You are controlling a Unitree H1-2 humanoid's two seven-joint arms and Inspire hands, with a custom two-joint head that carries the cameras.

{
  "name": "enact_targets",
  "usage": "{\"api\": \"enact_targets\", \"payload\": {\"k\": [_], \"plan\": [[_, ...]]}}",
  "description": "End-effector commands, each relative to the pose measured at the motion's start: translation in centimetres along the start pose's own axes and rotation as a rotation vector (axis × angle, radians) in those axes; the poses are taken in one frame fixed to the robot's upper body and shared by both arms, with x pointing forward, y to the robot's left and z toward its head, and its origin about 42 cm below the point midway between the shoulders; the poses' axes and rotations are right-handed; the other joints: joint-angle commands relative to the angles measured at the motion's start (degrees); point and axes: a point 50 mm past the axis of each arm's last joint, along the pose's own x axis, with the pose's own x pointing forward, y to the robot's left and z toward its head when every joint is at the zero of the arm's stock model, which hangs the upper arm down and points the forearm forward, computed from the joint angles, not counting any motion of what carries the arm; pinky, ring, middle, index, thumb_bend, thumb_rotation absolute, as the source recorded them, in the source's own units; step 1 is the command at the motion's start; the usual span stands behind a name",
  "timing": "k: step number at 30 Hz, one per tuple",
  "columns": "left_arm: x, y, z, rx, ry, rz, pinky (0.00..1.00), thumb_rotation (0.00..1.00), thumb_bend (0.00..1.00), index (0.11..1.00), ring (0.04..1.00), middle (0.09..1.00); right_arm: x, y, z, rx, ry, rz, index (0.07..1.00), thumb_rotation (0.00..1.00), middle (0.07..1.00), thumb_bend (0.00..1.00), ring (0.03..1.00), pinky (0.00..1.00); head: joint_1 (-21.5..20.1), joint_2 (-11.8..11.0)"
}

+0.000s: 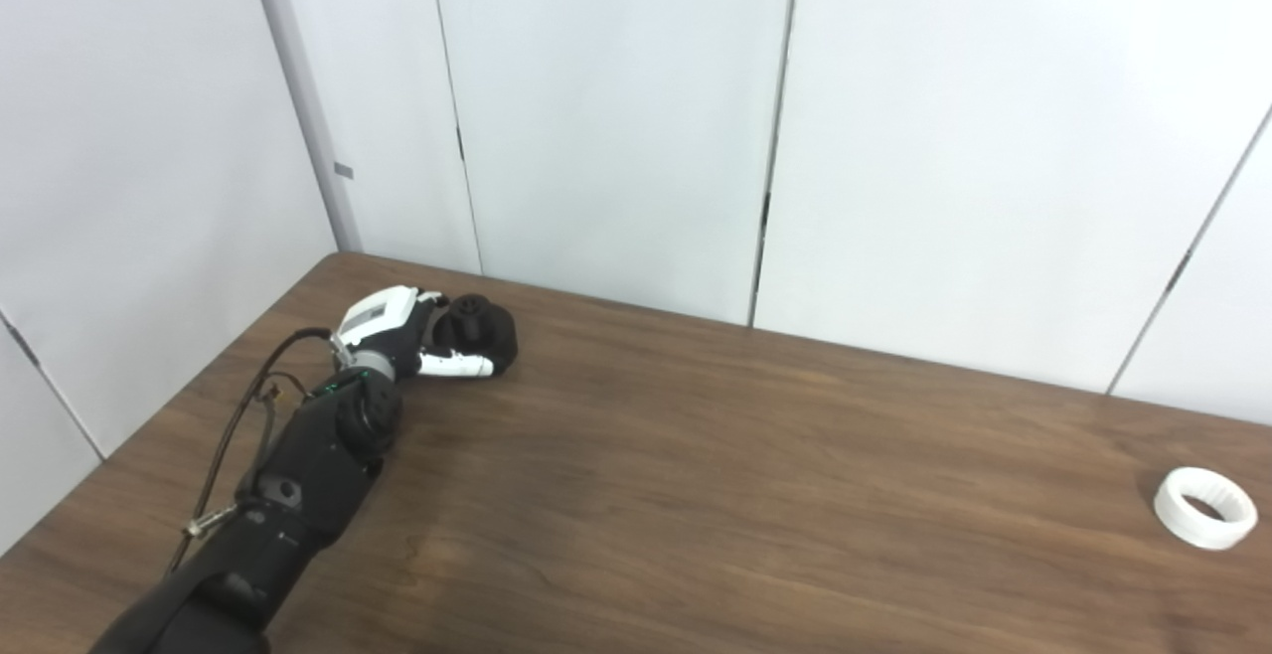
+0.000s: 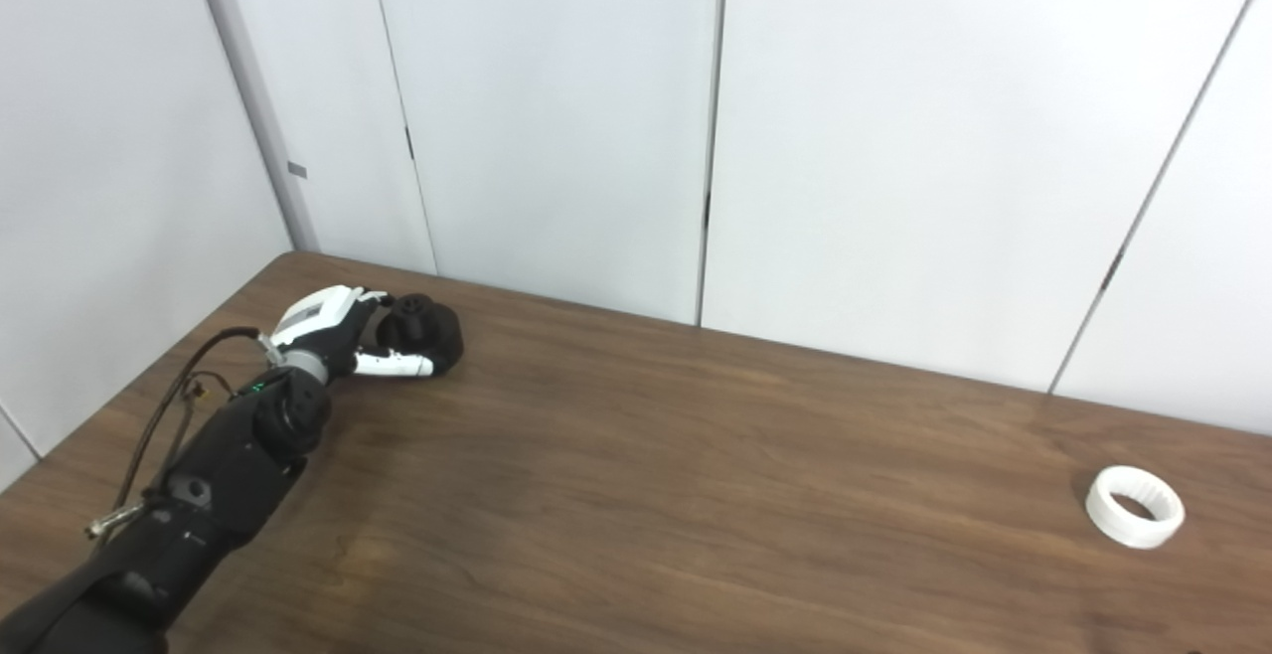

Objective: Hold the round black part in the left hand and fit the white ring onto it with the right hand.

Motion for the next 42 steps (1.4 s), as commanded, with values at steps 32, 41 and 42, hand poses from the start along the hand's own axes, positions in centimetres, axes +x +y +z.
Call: {"api": "enact_targets", "payload": {"k": [32,41,42], "plan": [[1.4,2.1,1.6,-0.126,0.012,0.162,1.0,0.53,1.0,0.883,1.0,0.971,-1.8,-0.2,0.5,-0.014,-0.006,-0.002,0.966,1.0,0.985,0.77,1.0,1.0,0.6,1.3],[1.7,1.6,1.5,-0.15,0.036,0.152,1.0,0.55,1.0,0.859,1.0,0.976,-2.0,-0.6,0.5,-0.044,-0.009,-0.006,0.967,1.0,0.983,0.76,1.0,0.94,0.6,1.5],[1.7,1.5,1.5,-0.149,0.036,0.15,1.0,0.55,1.0,0.857,1.0,0.978,-2.0,-0.6,0.5,-0.05,-0.007,-0.006,0.966,1.0,0.981,0.76,1.0,0.95,0.6,1.5]]}}
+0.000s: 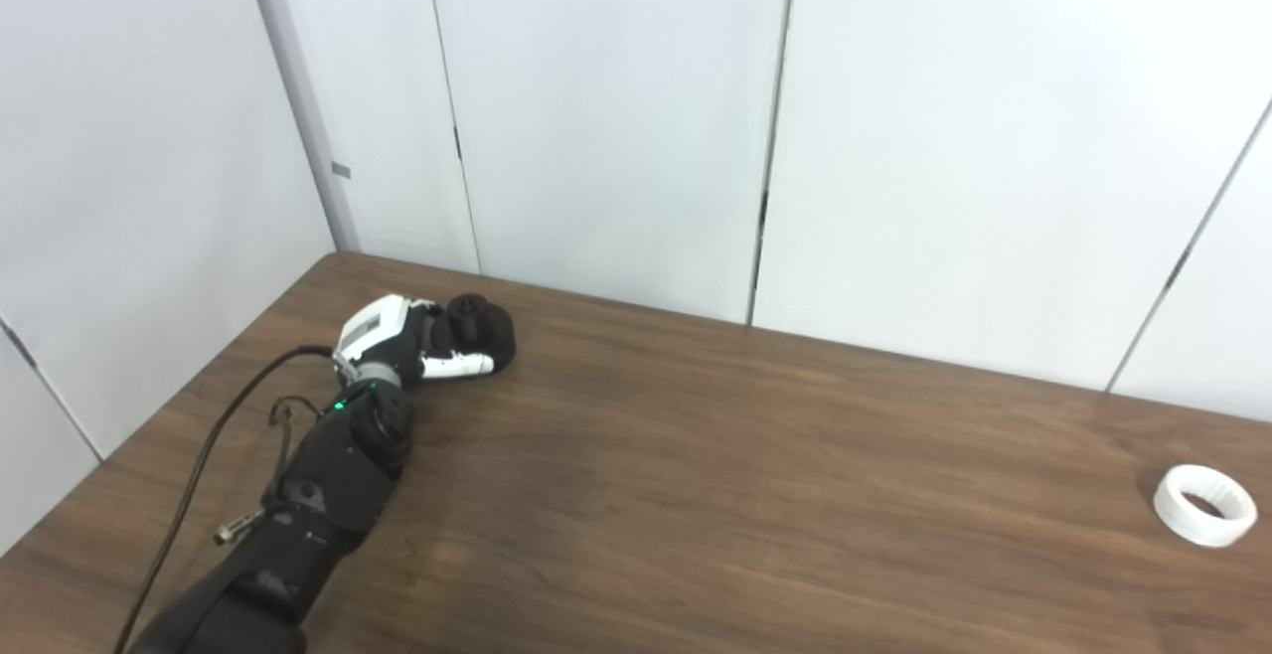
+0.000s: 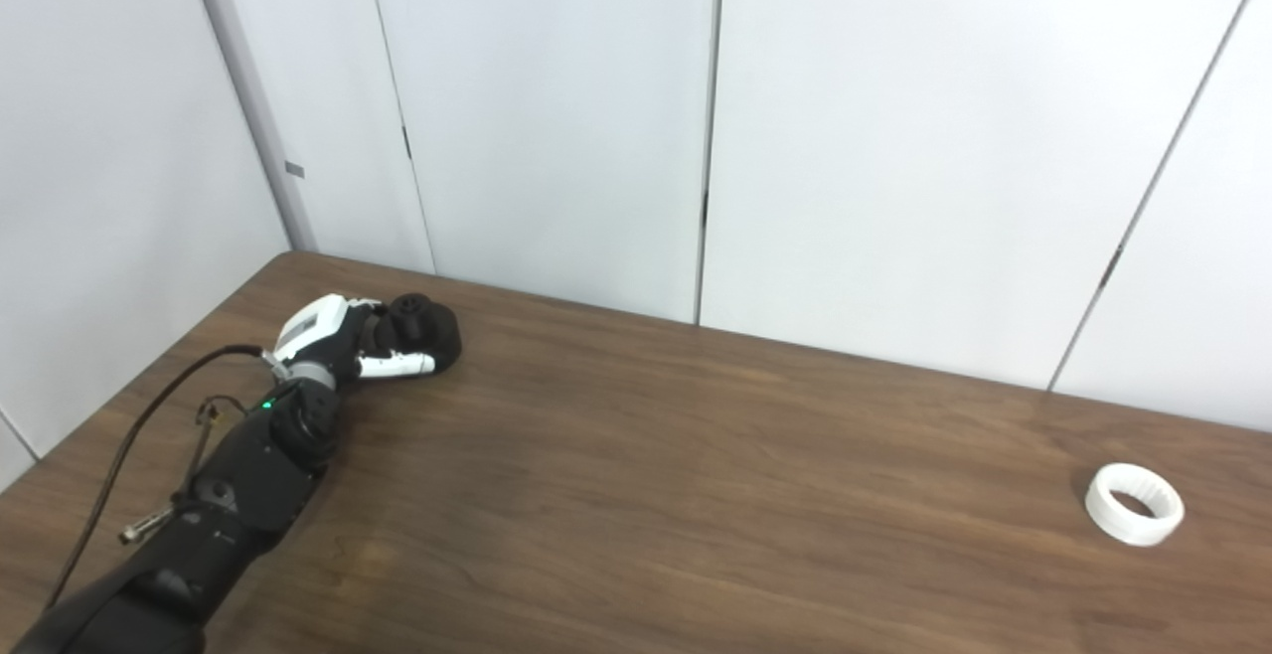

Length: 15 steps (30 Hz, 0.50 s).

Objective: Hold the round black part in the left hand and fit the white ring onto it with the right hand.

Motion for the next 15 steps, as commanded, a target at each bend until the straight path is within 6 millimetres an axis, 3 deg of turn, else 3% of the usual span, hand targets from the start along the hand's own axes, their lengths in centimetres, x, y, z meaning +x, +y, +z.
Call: {"api": "enact_targets", "payload": {"k": [1,15], "plan": [[1.09,2.85,2.63,-0.023,-0.054,0.084,1.0,0.55,1.0,0.855,1.0,0.98,-0.23,-0.56,0.41,-0.033,-0.018,0.0,0.968,1.0,0.982,0.76,1.0,0.95,0.1,0.0],[1.19,2.25,2.8,-0.034,-0.053,0.065,1.0,0.53,1.0,0.849,1.0,0.992,-0.38,-0.71,0.59,-0.032,-0.017,0.004,0.972,1.0,0.975,0.76,1.0,1.0,0.3,0.3]]}}
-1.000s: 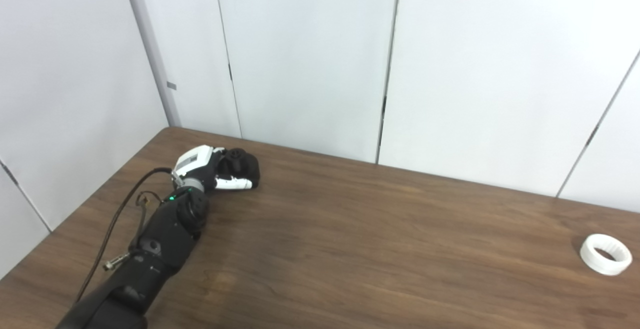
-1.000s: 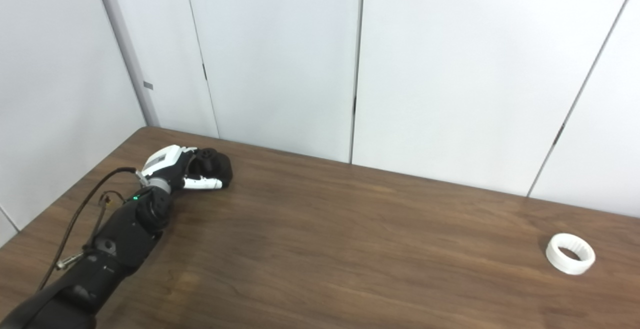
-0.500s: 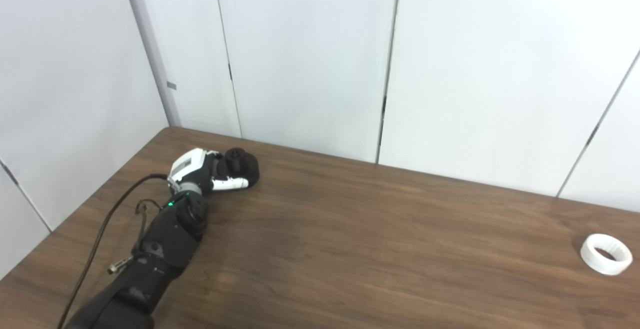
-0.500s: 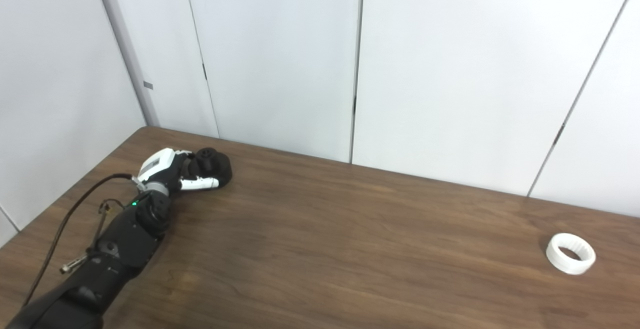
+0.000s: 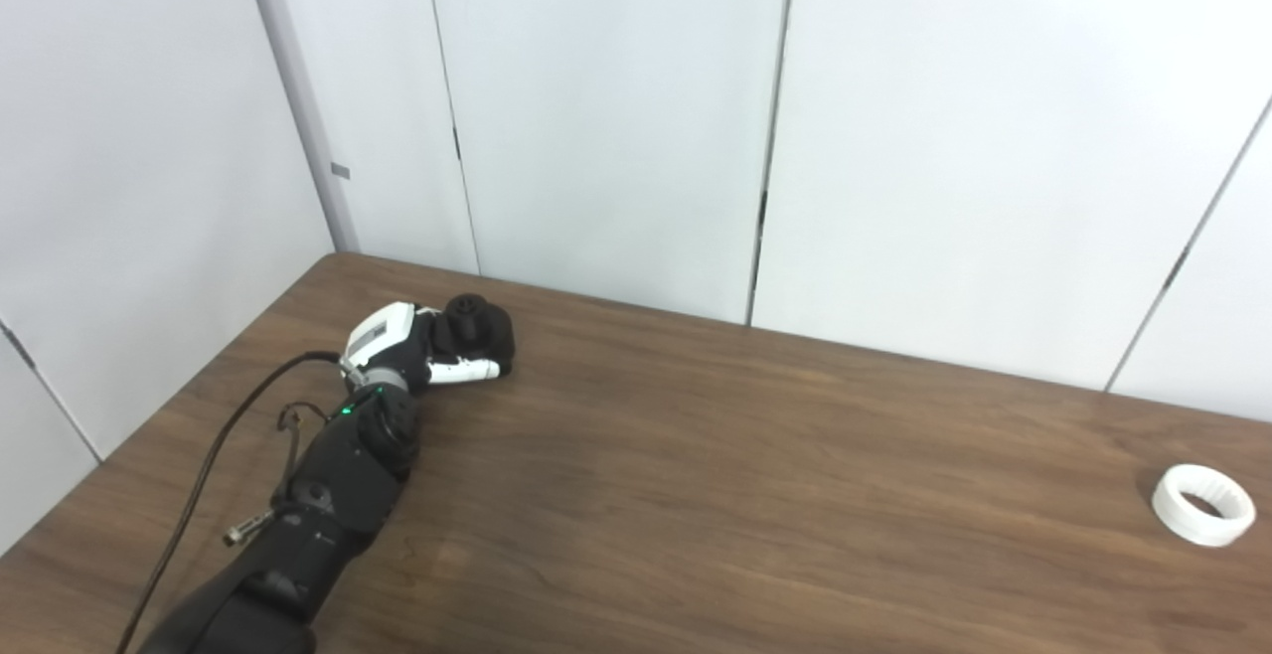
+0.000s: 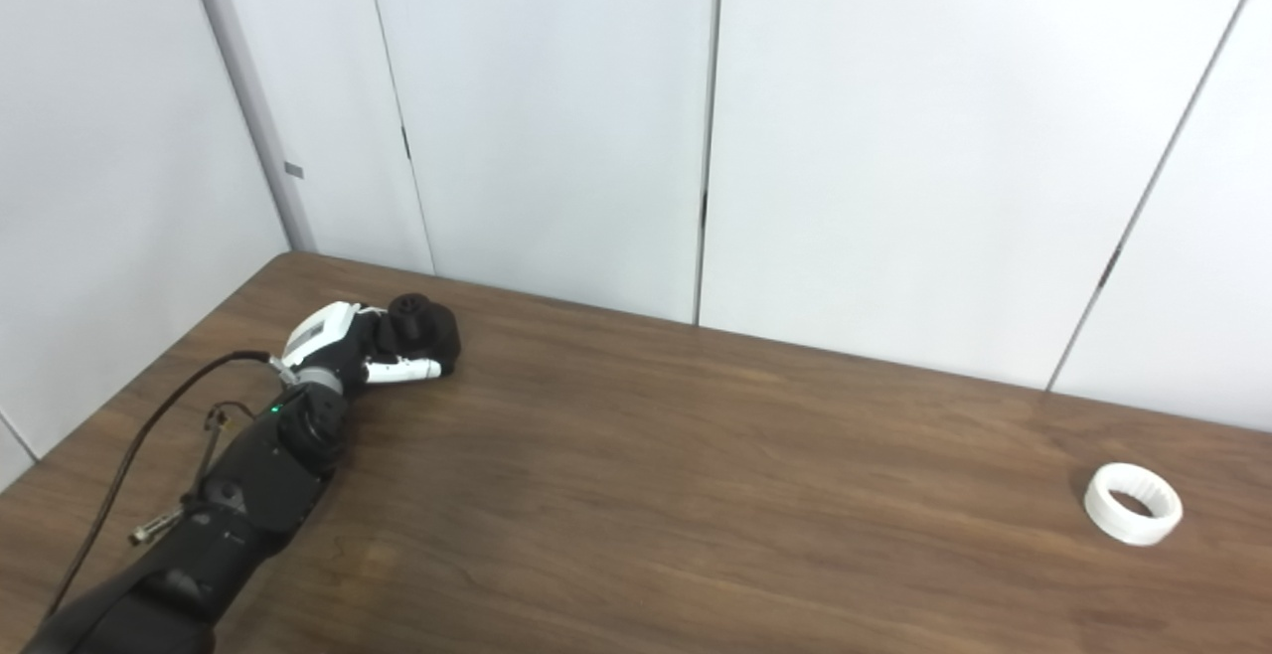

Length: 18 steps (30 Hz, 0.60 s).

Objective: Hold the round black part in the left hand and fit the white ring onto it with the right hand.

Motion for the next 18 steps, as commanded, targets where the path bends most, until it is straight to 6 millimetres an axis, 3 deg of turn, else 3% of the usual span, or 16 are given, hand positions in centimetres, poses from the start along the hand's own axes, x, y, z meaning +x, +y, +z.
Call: {"api": "enact_targets", "payload": {"k": [1,8,18], "plan": [[1.03,2.79,2.62,-0.009,-0.061,0.078,1.0,0.53,1.0,0.851,1.0,0.992,-0.11,-0.57,0.47,-0.013,-0.017,-0.002,0.972,1.0,0.976,0.76,1.0,1.0,0.0,0.1],[0.9,2.48,3.2,-0.02,-0.068,0.082,1.0,0.52,1.0,0.852,1.0,0.993,-0.25,-0.57,0.5,-0.022,-0.016,-0.005,0.96,1.0,0.971,0.75,1.0,1.0,-0.2,0.3],[0.84,2.38,3.32,-0.056,-0.053,0.125,1.0,0.44,1.0,0.736,1.0,0.968,-0.37,-0.53,0.69,-0.022,-0.011,-0.001,0.946,1.0,0.972,0.75,1.0,1.0,-0.1,0.4]]}}
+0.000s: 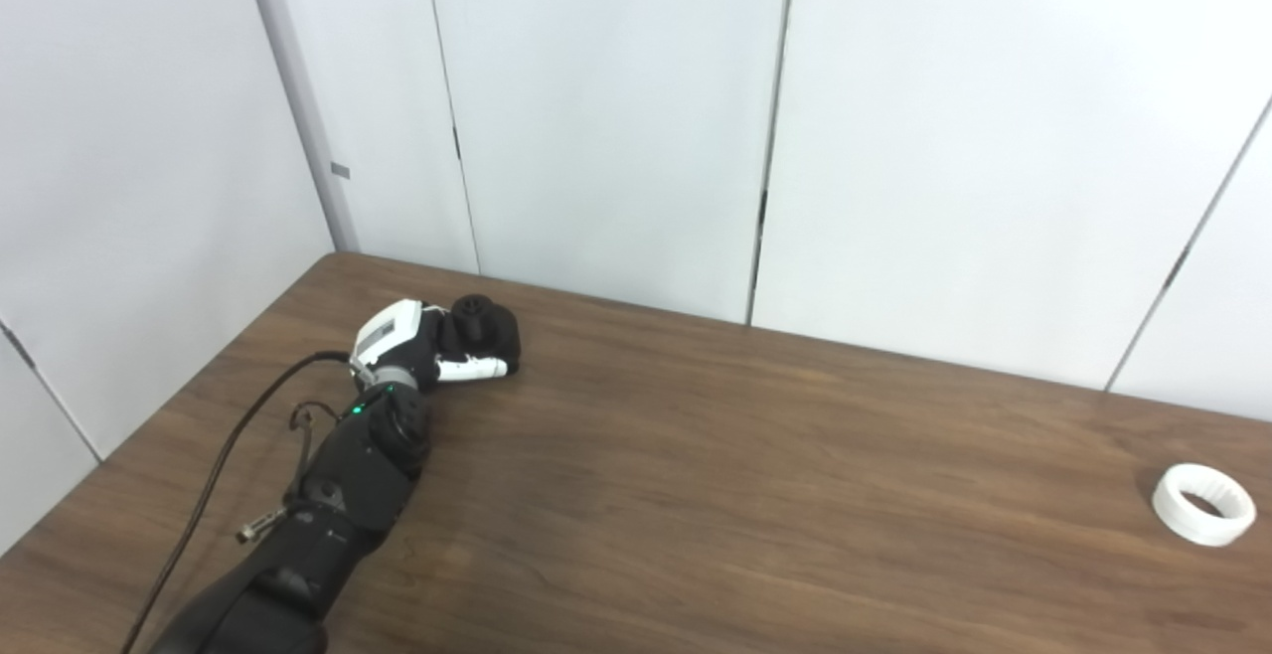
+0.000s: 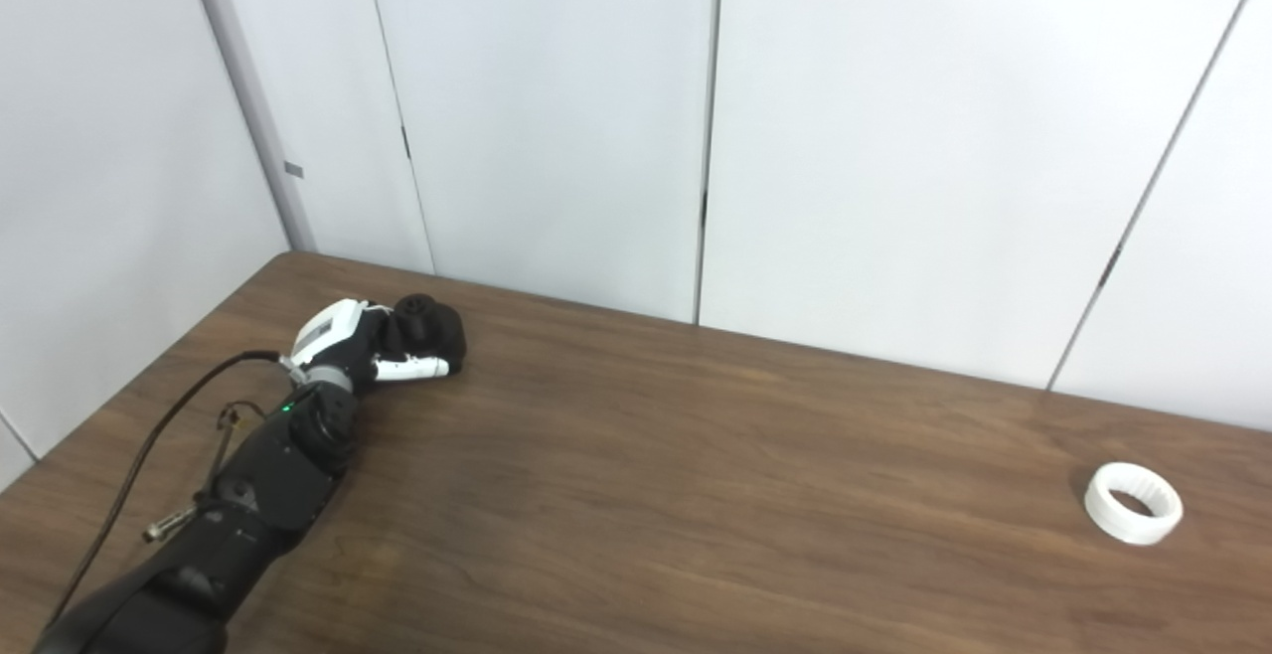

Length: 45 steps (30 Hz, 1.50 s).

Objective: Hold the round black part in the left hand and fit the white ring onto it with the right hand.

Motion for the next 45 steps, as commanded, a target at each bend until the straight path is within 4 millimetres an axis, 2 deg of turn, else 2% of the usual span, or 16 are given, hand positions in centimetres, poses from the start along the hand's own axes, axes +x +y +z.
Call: {"api": "enact_targets", "payload": {"k": [1,5,6,7,9,11,12,15,25,29,32,38,43,45], "plan": [[1.0,2.8,2.6,-0.032,-0.049,0.099,1.0,0.42,0.99,0.723,1.0,0.961,-0.1,-0.5,0.5,-0.012,-0.013,-0.006,0.947,1.0,0.972,0.76,1.0,1.0,0.0,0.0],[1.0,2.7,2.5,-0.051,-0.055,0.144,1.0,0.34,0.93,0.642,0.982,0.918,0.0,-0.5,0.6,-0.014,-0.01,-0.006,0.949,1.0,0.974,0.76,1.0,1.0,0.2,0.0],[1.0,2.7,2.5,-0.051,-0.061,0.163,1.0,0.28,0.9,0.599,0.951,0.877,0.0,-0.5,0.6,-0.016,-0.011,-0.005,0.952,1.0,0.976,0.76,1.0,1.0,0.2,0.1],[1.0,2.7,2.4,-0.058,-0.067,0.179,1.0,0.17,0.71,0.539,0.932,0.843,0.0,-0.5,0.6,-0.017,-0.012,-0.005,0.953,1.0,0.976,0.76,1.0,1.0,0.2,0.1],[0.9,2.6,2.3,-0.087,-0.075,0.213,1.0,0.11,0.6,0.508,0.918,0.82,0.0,-0.5,0.6,-0.014,-0.012,-0.006,0.953,1.0,0.974,0.76,1.0,1.0,0.3,0.0],[0.9,2.5,2.2,-0.125,-0.085,0.242,1.0,0.07,0.55,0.489,0.893,0.786,0.1,-0.5,0.5,-0.014,-0.013,-0.007,0.952,1.0,0.974,0.76,1.0,1.0,0.3,0.0],[0.9,2.5,2.1,-0.141,-0.087,0.248,1.0,0.06,0.53,0.483,0.87,0.756,0.1,-0.5,0.6,-0.015,-0.012,-0.007,0.95,1.0,0.973,0.76,1.0,1.0,0.2,0.0],[1.0,2.4,2.1,-0.163,-0.084,0.252,1.0,0.05,0.52,0.48,0.869,0.755,0.1,-0.5,0.5,-0.015,-0.01,-0.007,0.951,1.0,0.975,0.76,1.0,1.0,0.2,0.0],[0.6,2.5,1.7,-0.192,-0.1,0.249,1.0,0.05,0.52,0.483,0.893,0.776,0.1,-0.5,0.6,-0.011,-0.009,-0.009,0.949,1.0,0.968,0.75,1.0,1.0,-0.6,0.4],[-0.3,2.6,1.9,-0.234,-0.135,0.238,1.0,0.05,0.52,0.484,0.912,0.79,0.0,-0.4,0.7,-0.012,-0.014,-0.004,0.952,1.0,0.975,0.74,1.0,1.0,-1.7,0.9],[-1.8,2.7,2.3,-0.272,-0.197,0.217,1.0,0.05,0.52,0.483,0.939,0.801,-0.1,-0.2,0.9,-0.015,-0.012,-0.009,0.946,1.0,0.972,0.74,1.0,1.0,-2.4,1.2],[-6.1,2.8,4.1,-0.27,-0.316,0.155,1.0,0.06,0.53,0.484,0.973,0.825,-0.2,0.2,1.4,-0.018,-0.002,-0.011,0.938,1.0,0.97,0.75,1.0,1.0,-3.2,1.8],[-10.3,2.7,5.5,-0.292,-0.42,0.079,1.0,0.06,0.52,0.485,0.976,0.836,-0.3,0.5,1.7,-0.021,0.0,-0.017,0.935,1.0,0.962,0.71,1.0,1.0,-3.8,2.6],[-12.6,2.3,6.0,-0.277,-0.465,0.058,1.0,0.06,0.52,0.485,0.961,0.833,-0.3,0.6,1.9,-0.024,-0.004,-0.018,0.928,1.0,0.957,0.71,1.0,1.0,-4.1,2.9]]}}
